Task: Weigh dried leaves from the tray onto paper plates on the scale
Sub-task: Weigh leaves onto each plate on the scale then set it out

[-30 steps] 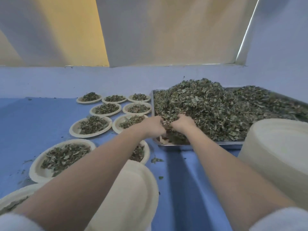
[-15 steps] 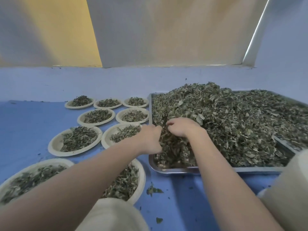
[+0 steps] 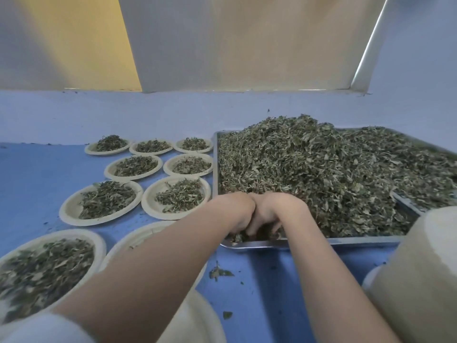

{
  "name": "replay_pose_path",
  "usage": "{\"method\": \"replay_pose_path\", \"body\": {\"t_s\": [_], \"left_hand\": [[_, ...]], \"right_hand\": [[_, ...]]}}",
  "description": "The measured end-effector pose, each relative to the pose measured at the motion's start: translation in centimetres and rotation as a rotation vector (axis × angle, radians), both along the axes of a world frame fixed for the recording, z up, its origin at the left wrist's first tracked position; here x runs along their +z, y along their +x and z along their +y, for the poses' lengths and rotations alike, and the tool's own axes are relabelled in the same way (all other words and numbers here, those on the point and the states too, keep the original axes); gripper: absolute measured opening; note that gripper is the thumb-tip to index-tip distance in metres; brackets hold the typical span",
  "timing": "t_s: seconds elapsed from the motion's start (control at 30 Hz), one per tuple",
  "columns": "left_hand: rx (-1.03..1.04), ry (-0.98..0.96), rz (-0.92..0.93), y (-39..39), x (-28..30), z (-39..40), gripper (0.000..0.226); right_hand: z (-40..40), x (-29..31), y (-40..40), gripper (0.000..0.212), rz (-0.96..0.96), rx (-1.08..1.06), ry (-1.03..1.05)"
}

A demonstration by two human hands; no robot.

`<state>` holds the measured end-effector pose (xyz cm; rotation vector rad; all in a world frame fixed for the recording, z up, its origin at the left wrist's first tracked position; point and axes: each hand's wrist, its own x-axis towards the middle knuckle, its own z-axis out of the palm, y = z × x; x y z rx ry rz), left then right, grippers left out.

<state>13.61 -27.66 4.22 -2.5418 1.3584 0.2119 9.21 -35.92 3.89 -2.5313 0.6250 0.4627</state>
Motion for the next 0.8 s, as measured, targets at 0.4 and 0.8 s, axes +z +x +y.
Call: {"method": "replay_pose_path", "body": {"t_s": [0.4,0.8], "left_hand": [[0.193,-0.678,0.509,-0.7,3.6,3.2,0.053],[0.280,-0.717,0.483,-7.3,9.9,16.2,0.038]], "right_hand": [[0.4,3.1,-2.0,0.058,-0.568,-0.150,0.293],[10.9,8.3,-7.9,0.031,-0.612,0.108,0.500]]}}
